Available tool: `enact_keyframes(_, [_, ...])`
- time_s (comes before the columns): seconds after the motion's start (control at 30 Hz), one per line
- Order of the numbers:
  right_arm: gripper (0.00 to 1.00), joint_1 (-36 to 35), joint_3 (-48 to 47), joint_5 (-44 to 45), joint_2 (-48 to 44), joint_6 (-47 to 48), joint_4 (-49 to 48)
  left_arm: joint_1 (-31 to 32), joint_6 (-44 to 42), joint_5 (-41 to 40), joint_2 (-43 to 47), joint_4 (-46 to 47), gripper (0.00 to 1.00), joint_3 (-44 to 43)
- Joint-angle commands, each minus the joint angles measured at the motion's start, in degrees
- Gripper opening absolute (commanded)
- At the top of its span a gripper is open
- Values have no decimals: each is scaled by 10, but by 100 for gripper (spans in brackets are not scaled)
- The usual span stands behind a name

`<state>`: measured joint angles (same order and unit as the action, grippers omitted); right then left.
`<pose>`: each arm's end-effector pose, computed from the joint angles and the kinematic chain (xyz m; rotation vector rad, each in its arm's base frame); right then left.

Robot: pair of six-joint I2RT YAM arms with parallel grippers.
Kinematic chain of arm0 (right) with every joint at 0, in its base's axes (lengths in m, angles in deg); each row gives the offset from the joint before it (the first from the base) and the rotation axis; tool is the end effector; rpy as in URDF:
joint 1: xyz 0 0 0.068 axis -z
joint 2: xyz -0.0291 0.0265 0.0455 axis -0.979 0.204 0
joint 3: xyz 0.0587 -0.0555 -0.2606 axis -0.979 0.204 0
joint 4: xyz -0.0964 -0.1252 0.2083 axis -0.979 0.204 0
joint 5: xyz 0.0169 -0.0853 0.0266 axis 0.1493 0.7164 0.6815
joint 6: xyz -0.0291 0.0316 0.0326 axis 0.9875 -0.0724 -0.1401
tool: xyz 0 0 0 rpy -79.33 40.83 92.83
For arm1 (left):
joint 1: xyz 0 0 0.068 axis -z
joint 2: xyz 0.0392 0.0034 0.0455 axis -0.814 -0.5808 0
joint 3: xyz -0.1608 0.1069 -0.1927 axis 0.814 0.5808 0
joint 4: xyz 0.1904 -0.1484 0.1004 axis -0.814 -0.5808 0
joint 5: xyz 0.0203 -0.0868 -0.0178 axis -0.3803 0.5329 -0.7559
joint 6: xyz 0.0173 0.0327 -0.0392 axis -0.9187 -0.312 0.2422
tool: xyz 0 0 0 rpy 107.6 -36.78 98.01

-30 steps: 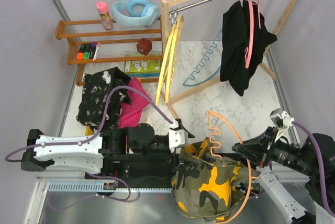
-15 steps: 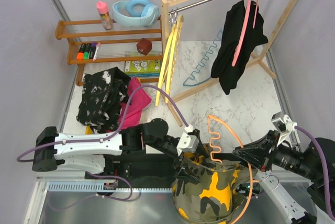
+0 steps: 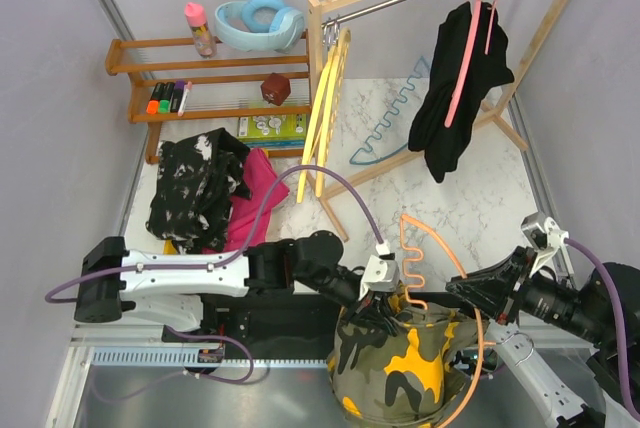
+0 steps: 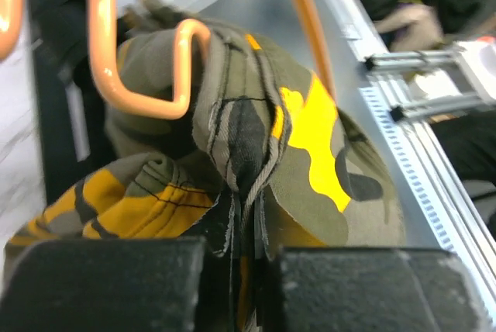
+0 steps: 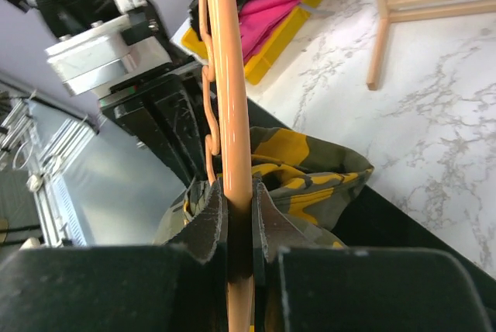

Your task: Remove the trousers from the hanger

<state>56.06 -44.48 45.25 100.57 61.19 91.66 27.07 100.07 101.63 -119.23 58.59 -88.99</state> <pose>-0.0396 0.0052 0.4107 -0.4138 1.8812 1.0858 0.0235 -0.2914 0.3128 1.5739 1.3734 -1.5963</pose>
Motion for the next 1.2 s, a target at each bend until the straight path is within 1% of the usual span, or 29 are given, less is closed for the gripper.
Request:
enact_keyframes(0.0, [0,0,-11,107,29,-17,-26,7,37,-183,66,-122,2,-81])
enact_keyframes(0.03, [0,-1,-3,133,40,-12,-12,13,37,-214,81,-151,2,-96])
enact_keyframes(0.07, [0,0,3,165,44,-10,-1,18,38,-277,98,-169,2,-110])
enact_keyframes(0.1, [0,0,20,212,52,-9,14,24,35,-302,125,-194,2,-137])
enact_keyframes(0.13, [0,-1,32,231,54,-9,16,37,31,-324,137,-202,2,-152])
enact_keyframes(0.17, [0,0,41,239,58,-9,12,45,27,-374,144,-210,2,-167])
enact_keyframes(0.2, [0,0,63,242,66,-10,5,54,12,-397,146,-233,2,-209])
enact_keyframes(0.23, [0,1,76,247,68,-11,-3,72,-1,-418,138,-243,2,-232])
enact_keyframes(0.27, [0,1,87,249,72,-14,-10,82,-15,-460,130,-255,2,-254])
enact_keyframes(0.3, [0,0,108,249,80,-21,-26,93,-41,-479,117,-277,2,-301])
enact_keyframes(0.33, [0,1,115,251,87,-23,-33,117,-55,-496,93,-287,2,-323])
enact_keyframes(0.4, [0,1,131,263,108,-21,-47,143,-93,-537,70,-293,2,-378])
enact_keyframes(0.43, [0,1,135,269,116,-19,-47,169,-105,-553,62,-293,2,-395])
enact_keyframes(0.47, [0,0,140,291,123,-17,-47,181,-123,-591,46,-292,2,-411])
enact_keyframes(0.5, [0,1,150,298,131,-15,-47,192,-152,-609,39,-293,2,-442])
enact_keyframes(0.57, [0,1,164,320,139,-12,-47,217,-177,-657,27,-293,2,-470])
enact_keyframes(0.6, [0,1,181,326,145,-11,-49,222,-195,-669,26,-291,2,-494])
enact_keyframes(0.67, [0,1,199,334,149,-11,-59,229,-210,-698,28,-274,2,-514])
enact_keyframes(0.77, [0,1,216,349,148,-19,-75,230,-237,-694,46,-219,2,-524])
enact_keyframes(0.83, [0,1,217,359,160,-20,-75,232,-274,-696,50,-190,2,-530])
enact_keyframes(0.87, [0,1,219,359,163,-25,-78,232,-287,-703,50,-155,2,-532])
enact_keyframes(0.93, [0,1,230,354,173,-26,-83,232,-327,-700,40,-138,2,-549])
enact_keyframes(0.97, [0,0,232,351,175,-32,-86,232,-336,-698,35,-139,2,-563])
enact_keyframes(1.03, [0,1,228,339,175,-36,-90,243,-357,-710,15,-175,2,-616])
enact_keyframes(1.07, [0,1,223,339,173,-37,-92,249,-361,-731,11,-194,2,-630])
enact_keyframes(1.1, [0,1,215,339,168,-37,-91,253,-358,-748,11,-238,2,-644])
enact_keyframes(1.17, [0,1,209,342,161,-36,-89,259,-338,-797,26,-291,2,-638])
